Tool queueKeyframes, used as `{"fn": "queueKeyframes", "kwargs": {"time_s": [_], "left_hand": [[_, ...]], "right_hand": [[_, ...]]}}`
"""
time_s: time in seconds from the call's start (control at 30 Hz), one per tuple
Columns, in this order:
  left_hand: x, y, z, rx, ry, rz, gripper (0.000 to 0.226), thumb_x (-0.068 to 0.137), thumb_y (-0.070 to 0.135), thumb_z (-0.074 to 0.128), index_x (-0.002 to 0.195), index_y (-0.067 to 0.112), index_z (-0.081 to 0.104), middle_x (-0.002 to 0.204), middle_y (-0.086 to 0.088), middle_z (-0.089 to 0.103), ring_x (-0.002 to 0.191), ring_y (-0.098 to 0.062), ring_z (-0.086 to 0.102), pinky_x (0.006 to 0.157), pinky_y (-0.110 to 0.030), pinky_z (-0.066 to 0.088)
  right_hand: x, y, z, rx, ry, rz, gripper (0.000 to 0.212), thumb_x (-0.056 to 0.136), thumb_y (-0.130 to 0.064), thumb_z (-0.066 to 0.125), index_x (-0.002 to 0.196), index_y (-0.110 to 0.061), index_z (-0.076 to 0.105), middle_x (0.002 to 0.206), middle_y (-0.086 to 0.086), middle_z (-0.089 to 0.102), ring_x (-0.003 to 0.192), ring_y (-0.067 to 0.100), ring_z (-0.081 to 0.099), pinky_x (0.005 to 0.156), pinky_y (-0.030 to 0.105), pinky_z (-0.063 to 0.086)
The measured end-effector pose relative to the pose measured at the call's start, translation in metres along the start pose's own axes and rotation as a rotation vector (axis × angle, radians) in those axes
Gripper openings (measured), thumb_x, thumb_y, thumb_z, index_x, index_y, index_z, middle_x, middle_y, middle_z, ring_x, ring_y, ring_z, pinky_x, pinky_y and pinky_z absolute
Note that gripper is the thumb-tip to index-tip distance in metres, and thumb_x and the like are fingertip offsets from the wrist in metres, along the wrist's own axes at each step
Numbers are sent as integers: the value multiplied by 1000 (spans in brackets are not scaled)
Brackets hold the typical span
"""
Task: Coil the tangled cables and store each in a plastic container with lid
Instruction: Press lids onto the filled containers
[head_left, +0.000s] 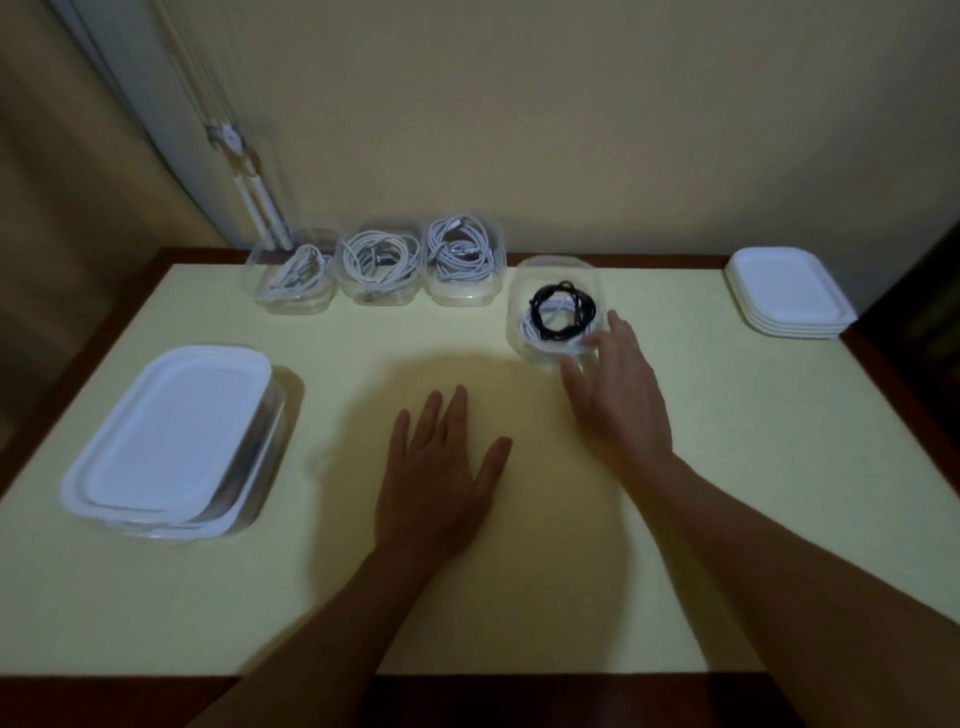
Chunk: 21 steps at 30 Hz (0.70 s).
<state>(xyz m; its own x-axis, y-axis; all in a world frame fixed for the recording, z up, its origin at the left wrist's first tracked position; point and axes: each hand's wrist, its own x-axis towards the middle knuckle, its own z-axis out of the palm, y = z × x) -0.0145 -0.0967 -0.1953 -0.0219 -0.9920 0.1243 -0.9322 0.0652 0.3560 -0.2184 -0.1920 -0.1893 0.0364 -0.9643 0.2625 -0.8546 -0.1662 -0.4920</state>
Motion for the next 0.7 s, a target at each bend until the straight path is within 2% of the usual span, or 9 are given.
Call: {"fn": "queueKeyframes", "kwargs": {"time_s": [0.1,0.2,0.27,0.33,0.43,0.53,0.6,0.7], "left_hand": [[-4,9,1,-194,36,-81,90,89,74,10,160,20,18,165,5,23,153,-8,14,125,-29,-2],[-8,23,5,-379,44,-146,82,92,75,22,160,31,8,162,14,29,152,-13,20,125,-34,12],[-13,30,5,-441,46,-129,82,92,73,26,160,33,5,160,17,33,149,-15,27,122,-38,23],[-15,33,4,-450,42,-85,86,88,75,24,160,32,6,159,16,35,147,-15,32,119,-39,28],[-15,33,2,-413,51,-52,88,88,75,28,161,28,9,158,8,40,142,-19,40,115,-38,33],[-12,36,-2,-305,13,17,93,88,75,28,161,22,7,159,2,39,142,-18,40,120,-36,24],[-10,38,-3,-262,1,55,97,84,79,27,161,23,2,159,3,38,143,-14,38,122,-34,19],[-8,37,-1,-225,14,84,104,81,85,31,160,26,-2,157,5,41,141,-11,39,122,-35,20]], "right_hand": [[-34,1,-10,-8,-17,-14,48,103,-48,44,135,-14,53,165,11,28,153,24,23,122,43,27],[-68,4,-16,-25,7,-59,39,102,-42,51,130,-14,56,159,10,39,147,26,34,116,45,37],[-89,5,-20,-47,5,-91,42,103,-44,46,132,-15,54,153,6,46,140,24,41,110,43,43],[-106,4,-25,-57,-2,-121,46,103,-48,40,133,-15,54,147,2,49,134,21,45,106,40,45],[-123,0,-32,-16,9,-136,41,101,-49,43,127,-19,55,141,-2,53,128,18,48,101,37,48],[-134,-2,-36,52,58,-159,47,100,-51,46,135,-21,52,142,-3,53,130,14,47,106,31,44],[-134,0,-40,114,87,-106,58,100,-55,42,145,-18,45,146,-2,51,133,13,44,110,30,38],[-121,13,-49,133,150,46,63,98,-56,36,146,-16,44,147,2,50,135,15,40,113,35,35]]}}
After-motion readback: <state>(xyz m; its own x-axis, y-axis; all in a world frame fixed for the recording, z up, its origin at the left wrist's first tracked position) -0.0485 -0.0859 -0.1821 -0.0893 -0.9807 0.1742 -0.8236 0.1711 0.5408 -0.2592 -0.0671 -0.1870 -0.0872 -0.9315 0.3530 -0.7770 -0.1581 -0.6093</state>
